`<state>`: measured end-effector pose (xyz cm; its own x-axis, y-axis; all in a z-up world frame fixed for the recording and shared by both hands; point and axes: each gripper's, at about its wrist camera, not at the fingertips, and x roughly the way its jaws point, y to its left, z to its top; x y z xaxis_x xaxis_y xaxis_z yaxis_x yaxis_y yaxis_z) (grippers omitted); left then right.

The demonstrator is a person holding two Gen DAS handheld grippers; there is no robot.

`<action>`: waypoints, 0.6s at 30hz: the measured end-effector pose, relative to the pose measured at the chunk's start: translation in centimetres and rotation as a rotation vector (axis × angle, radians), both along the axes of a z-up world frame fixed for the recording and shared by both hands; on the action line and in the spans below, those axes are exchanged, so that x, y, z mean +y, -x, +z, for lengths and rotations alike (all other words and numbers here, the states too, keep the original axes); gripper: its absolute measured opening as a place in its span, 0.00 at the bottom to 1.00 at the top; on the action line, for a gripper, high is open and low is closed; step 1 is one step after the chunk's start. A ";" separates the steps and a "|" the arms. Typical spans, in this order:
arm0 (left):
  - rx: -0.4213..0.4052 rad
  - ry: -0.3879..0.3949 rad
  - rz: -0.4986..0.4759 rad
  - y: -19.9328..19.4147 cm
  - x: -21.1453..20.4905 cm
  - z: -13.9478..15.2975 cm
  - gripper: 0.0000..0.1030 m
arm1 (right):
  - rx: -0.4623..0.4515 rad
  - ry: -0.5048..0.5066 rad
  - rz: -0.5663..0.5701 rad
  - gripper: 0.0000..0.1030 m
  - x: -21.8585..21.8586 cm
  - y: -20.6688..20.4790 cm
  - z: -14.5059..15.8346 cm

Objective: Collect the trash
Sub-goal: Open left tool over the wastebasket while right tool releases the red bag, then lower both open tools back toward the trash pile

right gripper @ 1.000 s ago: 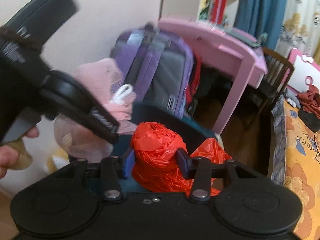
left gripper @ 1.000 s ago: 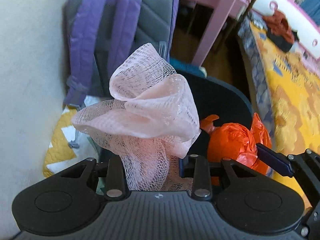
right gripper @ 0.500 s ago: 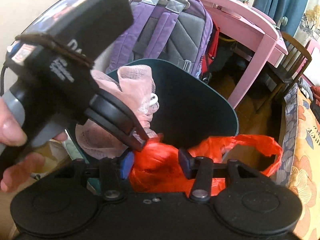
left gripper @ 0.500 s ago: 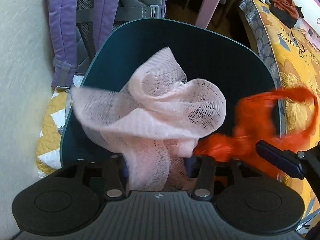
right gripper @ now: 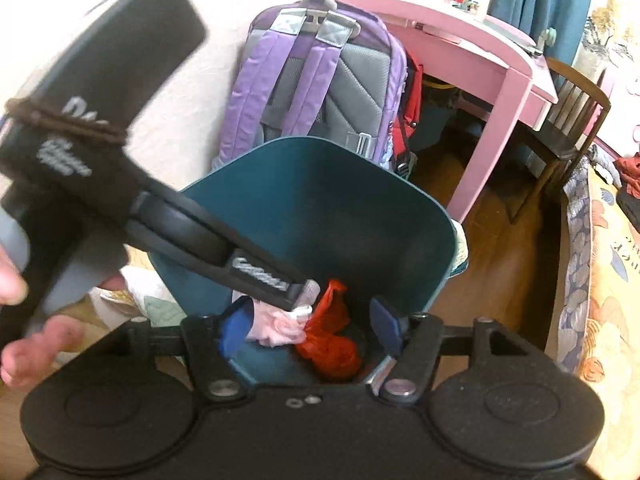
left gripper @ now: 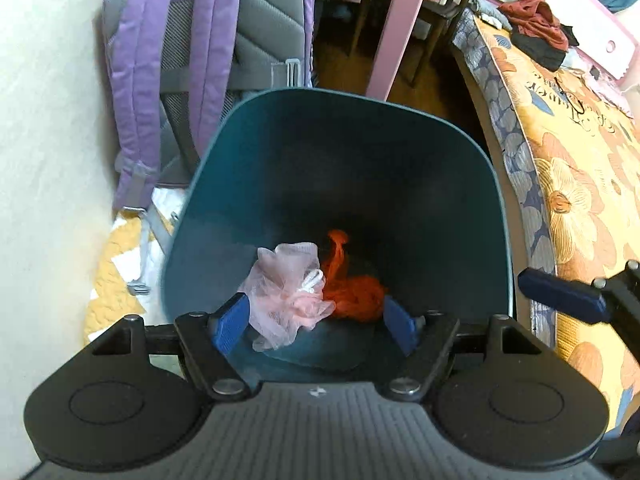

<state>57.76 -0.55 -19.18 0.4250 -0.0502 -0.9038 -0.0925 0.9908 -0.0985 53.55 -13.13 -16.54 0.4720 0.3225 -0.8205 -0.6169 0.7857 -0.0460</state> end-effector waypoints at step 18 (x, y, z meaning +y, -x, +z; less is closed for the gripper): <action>-0.149 -0.018 0.002 12.4 0.8 7.0 0.72 | -0.008 -0.186 -0.053 0.77 -4.7 7.9 5.7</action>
